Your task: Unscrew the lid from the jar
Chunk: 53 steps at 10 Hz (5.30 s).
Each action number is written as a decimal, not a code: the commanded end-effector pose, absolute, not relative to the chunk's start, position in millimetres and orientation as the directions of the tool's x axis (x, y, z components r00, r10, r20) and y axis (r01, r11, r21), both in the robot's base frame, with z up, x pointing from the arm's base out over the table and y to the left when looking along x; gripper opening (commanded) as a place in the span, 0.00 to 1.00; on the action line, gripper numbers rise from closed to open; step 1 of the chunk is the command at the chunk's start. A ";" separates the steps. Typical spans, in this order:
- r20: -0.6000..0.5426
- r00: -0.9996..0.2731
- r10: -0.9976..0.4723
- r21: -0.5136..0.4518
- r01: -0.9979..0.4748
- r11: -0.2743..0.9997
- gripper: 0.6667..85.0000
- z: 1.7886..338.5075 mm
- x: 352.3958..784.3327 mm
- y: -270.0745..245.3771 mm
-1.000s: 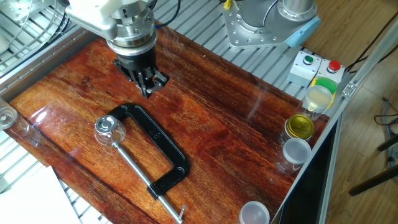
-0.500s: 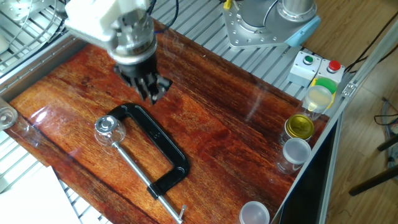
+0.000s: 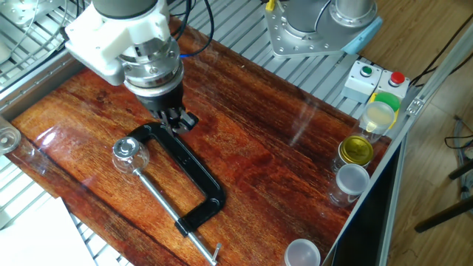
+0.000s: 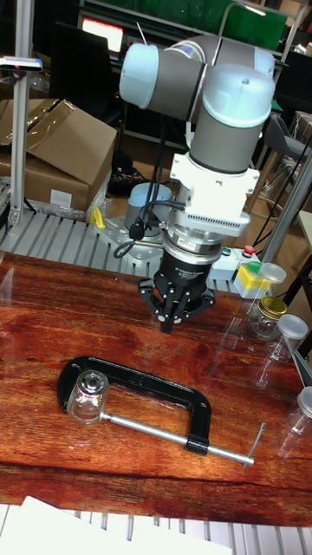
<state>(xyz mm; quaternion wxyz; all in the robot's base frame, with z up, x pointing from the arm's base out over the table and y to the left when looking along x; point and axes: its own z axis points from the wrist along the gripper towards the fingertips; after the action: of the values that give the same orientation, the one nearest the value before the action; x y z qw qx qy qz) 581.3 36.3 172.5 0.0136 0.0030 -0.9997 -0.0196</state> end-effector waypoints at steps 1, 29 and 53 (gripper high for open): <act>0.024 -0.990 -0.140 0.140 -0.135 0.981 0.33 178.1 593.3 16.3; 0.113 -0.980 -0.164 0.087 -0.154 0.984 0.59 128.3 649.1 -73.1; 0.040 -0.988 -0.149 0.055 -0.147 0.988 0.70 88.4 643.8 -66.1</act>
<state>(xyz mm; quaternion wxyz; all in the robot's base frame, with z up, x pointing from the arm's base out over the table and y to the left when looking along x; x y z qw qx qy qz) 643.8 -68.7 88.9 0.0282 0.0738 -0.9967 -0.0199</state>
